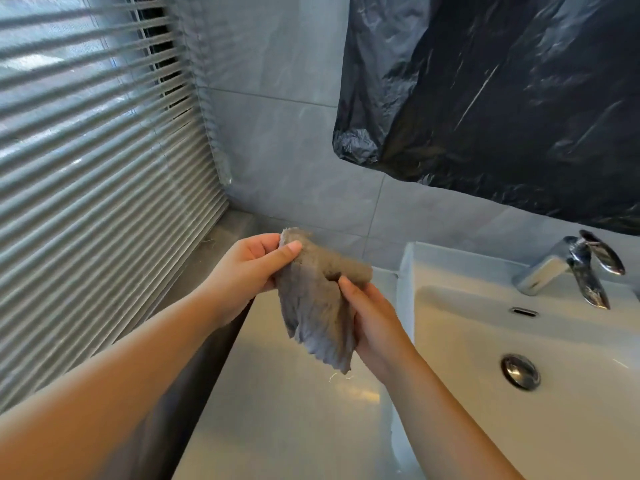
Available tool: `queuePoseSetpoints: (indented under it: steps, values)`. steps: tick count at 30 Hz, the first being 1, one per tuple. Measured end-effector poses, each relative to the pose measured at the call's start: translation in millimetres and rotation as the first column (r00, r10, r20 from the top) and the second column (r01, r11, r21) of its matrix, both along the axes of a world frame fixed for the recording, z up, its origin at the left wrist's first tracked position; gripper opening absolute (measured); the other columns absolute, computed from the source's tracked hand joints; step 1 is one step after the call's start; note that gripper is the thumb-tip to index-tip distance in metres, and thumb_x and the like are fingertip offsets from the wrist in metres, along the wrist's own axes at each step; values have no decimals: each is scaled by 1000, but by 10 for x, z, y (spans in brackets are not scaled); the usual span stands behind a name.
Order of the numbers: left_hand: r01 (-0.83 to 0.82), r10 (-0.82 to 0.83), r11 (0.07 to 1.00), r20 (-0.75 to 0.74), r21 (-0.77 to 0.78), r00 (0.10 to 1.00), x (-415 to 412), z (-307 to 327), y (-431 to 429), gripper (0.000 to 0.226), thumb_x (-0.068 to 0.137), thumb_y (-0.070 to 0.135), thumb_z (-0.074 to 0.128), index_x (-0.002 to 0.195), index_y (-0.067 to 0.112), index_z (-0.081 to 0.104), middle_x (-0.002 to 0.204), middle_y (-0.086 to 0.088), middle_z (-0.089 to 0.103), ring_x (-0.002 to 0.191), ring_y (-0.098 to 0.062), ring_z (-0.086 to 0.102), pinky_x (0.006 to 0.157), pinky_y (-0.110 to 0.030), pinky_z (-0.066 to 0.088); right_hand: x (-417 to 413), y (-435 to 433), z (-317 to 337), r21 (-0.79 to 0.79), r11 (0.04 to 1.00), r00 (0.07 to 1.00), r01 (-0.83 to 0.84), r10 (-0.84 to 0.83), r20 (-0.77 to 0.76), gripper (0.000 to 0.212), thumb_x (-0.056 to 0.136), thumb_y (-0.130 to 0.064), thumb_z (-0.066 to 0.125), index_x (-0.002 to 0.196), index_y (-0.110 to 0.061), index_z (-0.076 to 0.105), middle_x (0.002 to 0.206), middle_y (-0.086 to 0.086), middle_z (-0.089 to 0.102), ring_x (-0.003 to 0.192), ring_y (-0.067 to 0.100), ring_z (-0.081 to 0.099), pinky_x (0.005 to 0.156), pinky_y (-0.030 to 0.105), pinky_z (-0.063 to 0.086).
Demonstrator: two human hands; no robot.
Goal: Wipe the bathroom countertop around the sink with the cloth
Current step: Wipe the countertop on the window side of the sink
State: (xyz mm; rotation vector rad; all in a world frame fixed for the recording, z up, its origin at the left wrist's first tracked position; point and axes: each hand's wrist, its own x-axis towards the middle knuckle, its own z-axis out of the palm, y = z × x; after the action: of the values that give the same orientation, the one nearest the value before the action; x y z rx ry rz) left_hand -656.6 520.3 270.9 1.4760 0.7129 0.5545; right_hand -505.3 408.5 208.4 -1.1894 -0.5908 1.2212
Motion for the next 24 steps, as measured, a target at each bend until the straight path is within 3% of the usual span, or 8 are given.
queuePoseSetpoints:
  steps: [4, 8, 10, 13, 17, 20, 22, 24]
  values:
    - [-146, 188, 966, -194, 213, 963, -132, -150, 177, 36, 87, 38, 61, 94, 3, 64, 90, -19, 69, 86, -31, 68, 80, -48, 57, 5, 105, 49, -14, 963, 963, 270, -270, -2, 49, 83, -15, 69, 127, -20, 49, 111, 9, 69, 103, 20, 66, 84, 36, 52]
    - [-327, 425, 868, -218, 373, 879, -216, -287, 229, 35, 82, 36, 69, 107, 21, 51, 69, 0, 69, 69, -5, 67, 66, -26, 54, -106, 166, 39, 0, 918, 885, 397, -382, 267, 57, 78, -10, 74, 126, -26, 49, 91, 9, 71, 88, 17, 67, 81, 31, 53]
    - [-234, 342, 890, -233, 391, 910, -282, -334, 270, 42, 79, 35, 71, 114, 27, 49, 69, 0, 70, 70, -1, 66, 67, -20, 49, -140, 164, 48, 92, 907, 804, 410, -407, 433, 54, 79, -9, 74, 124, -29, 52, 86, 11, 68, 82, 16, 65, 74, 21, 52]
    - [-19, 192, 904, -365, 428, 911, -380, -357, 305, 49, 69, 38, 80, 112, 32, 58, 85, 9, 69, 80, -5, 66, 72, -24, 54, -146, 133, 118, 158, 935, 747, 317, -349, 566, 51, 81, -3, 70, 125, -25, 58, 107, 2, 68, 99, 12, 64, 79, 14, 52]
    - [141, 188, 782, -446, 607, 875, -423, -314, 301, 20, 73, 33, 78, 87, 34, 64, 77, 15, 61, 71, 0, 56, 58, -10, 38, -178, 86, 168, 104, 968, 582, 227, -221, 783, 36, 81, -3, 70, 111, -21, 69, 104, -8, 68, 96, 2, 62, 84, 14, 50]
    - [158, 203, 724, -426, 672, 881, -434, -351, 383, 14, 71, 41, 76, 74, 34, 65, 88, 15, 51, 80, -2, 50, 64, -14, 38, -111, 55, 203, 110, 976, 403, 187, -178, 898, 12, 84, -14, 68, 92, -24, 69, 94, -13, 62, 91, 1, 57, 79, 11, 45]
    - [72, 91, 889, -328, 453, 940, -448, -321, 423, 17, 74, 38, 76, 83, 26, 68, 98, 15, 57, 89, -2, 56, 75, -19, 46, -59, 27, 255, 48, 985, 505, 168, -128, 853, 2, 89, -23, 62, 90, -22, 64, 97, -13, 56, 95, 2, 54, 83, 16, 44]
    - [88, -83, 996, -149, 22, 985, -429, -285, 390, 26, 79, 37, 73, 94, 17, 68, 95, 5, 67, 91, -10, 65, 83, -31, 52, -70, 10, 281, -16, 992, 764, 125, -86, 639, 9, 94, -28, 55, 90, -22, 61, 92, -10, 60, 92, 6, 58, 86, 30, 48]
